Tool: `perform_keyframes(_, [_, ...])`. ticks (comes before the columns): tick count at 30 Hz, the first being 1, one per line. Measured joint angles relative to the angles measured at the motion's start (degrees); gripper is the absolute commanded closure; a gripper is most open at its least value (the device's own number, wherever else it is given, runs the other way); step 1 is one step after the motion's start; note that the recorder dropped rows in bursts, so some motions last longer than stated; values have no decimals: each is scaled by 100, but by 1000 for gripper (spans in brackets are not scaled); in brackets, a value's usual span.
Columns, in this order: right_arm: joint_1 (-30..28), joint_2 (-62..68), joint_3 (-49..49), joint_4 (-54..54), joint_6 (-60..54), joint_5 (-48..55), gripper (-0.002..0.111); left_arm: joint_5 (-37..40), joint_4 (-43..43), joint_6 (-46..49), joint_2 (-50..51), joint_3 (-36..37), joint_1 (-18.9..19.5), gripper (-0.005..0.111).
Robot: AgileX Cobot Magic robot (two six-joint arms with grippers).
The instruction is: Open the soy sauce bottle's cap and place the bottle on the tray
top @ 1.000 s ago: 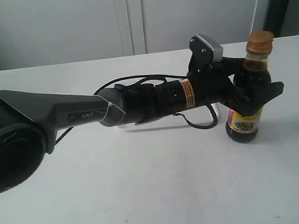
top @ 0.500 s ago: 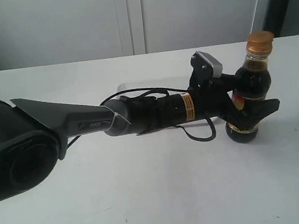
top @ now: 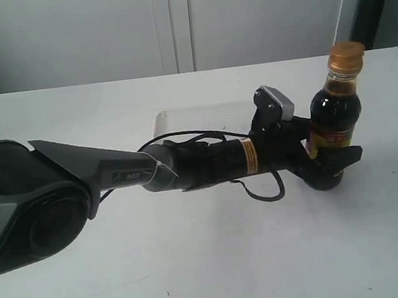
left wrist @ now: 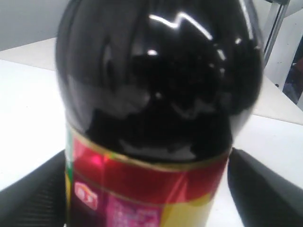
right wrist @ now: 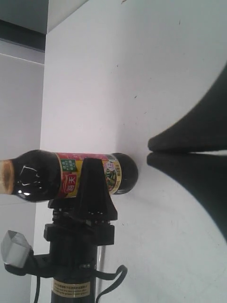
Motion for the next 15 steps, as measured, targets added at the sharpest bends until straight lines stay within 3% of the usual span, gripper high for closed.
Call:
perform_keyframes(7, [0,0,0,0,9,0,108,27,-21,158,0,0,0,107])
perform_keyframes(15, [0,0,0,0,-15,-11,108,27,13,419,0,0,0,106])
